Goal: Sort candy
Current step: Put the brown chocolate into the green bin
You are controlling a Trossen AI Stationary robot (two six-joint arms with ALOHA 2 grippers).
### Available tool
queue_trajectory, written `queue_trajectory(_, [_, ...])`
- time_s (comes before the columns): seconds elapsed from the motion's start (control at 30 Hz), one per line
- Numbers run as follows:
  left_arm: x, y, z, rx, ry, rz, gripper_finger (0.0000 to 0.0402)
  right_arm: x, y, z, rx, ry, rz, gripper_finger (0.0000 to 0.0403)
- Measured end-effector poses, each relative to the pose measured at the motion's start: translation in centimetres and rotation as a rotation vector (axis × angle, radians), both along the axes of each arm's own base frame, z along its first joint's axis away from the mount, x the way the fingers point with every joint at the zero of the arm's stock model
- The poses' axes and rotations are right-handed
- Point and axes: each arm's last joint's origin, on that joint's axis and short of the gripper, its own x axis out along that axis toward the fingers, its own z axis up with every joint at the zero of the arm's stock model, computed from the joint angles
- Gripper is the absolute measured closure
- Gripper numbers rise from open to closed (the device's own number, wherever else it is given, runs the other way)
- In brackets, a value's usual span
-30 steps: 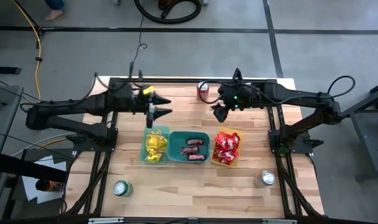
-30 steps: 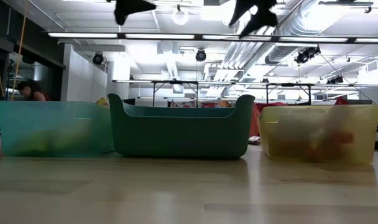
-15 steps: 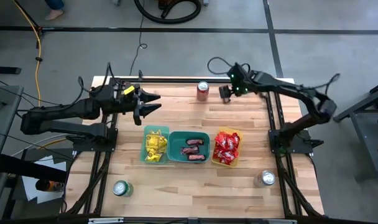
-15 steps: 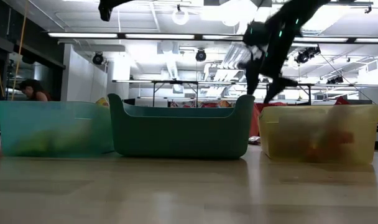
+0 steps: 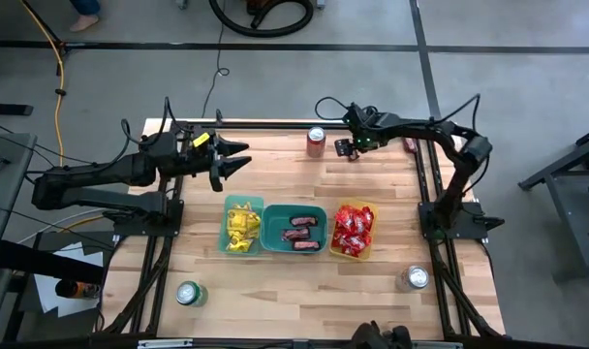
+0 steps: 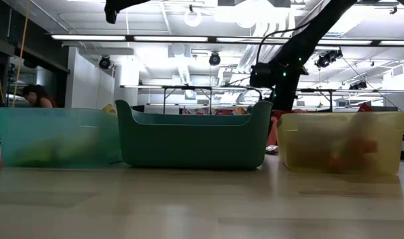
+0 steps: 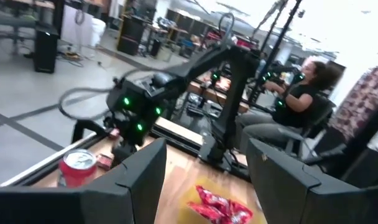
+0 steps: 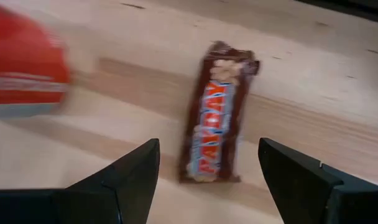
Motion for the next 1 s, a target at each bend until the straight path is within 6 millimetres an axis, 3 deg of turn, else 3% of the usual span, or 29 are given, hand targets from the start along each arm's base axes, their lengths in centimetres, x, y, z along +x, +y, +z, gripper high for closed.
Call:
queue_trajectory(0.17, [0.0, 0.1, 0.3, 0.003, -0.027, 0.045, 0.0195, 0.0, -0.2, -1.0, -0.013, 0.053, -0.018, 0.0138])
queue_trajectory(0.27, [0.0, 0.1, 0.3, 0.005, -0.036, 0.045, 0.0195, 0.1, -0.3, -1.3, -0.015, 0.065, -0.016, 0.0163])
queue_trajectory(0.37, [0.0, 0.1, 0.3, 0.005, -0.036, 0.045, 0.0195, 0.2, -0.1, -1.6, -0.012, 0.073, -0.001, 0.0224])
queue_trajectory(0.53, [0.0, 0.1, 0.3, 0.005, -0.036, 0.045, 0.0195, 0.8, 0.5, -1.4, -0.024, 0.077, 0.042, 0.0372])
queue_trajectory(0.67, [-0.4, 0.0, 0.6, 0.008, -0.052, 0.04, 0.0195, 0.8, 1.4, -0.7, -0.017, 0.091, 0.114, 0.0378])
queue_trajectory(0.77, [-1.0, -0.1, 0.9, 0.014, -0.075, 0.04, 0.0195, 0.5, 2.3, 1.7, -0.057, 0.06, 0.165, 0.039])
queue_trajectory(0.9, [-1.9, -0.2, 1.4, 0.054, -0.101, 0.043, 0.0195, -0.3, 4.4, 7.0, -0.186, -0.069, 0.234, 0.0396])
queue_trajectory(1.0, [-2.3, -0.2, 1.7, 0.065, -0.115, 0.048, 0.0195, -0.8, 6.8, 11.4, -0.29, -0.265, 0.334, 0.0399])
